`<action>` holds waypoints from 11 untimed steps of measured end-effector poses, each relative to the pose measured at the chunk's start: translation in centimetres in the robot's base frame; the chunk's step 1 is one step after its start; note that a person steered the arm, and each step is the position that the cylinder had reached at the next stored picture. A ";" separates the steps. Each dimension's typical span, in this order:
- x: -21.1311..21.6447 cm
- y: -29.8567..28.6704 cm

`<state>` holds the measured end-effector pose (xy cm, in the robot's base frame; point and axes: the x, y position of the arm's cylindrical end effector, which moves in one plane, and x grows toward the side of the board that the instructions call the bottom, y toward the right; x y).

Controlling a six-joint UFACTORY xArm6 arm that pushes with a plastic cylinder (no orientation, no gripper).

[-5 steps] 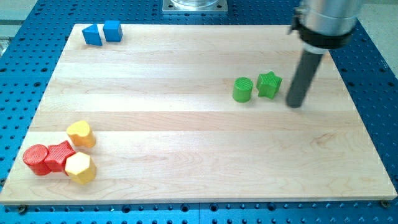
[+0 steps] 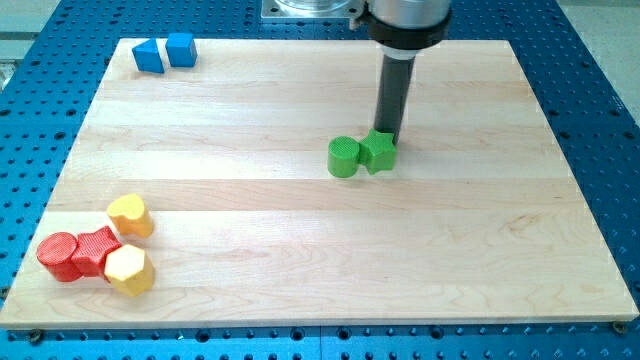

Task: Place the green blocks diagonally to the bottom right of the blue blocks

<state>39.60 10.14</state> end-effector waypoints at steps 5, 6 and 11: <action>-2.4 3.7; -10.7 -0.4; -20.4 -28.4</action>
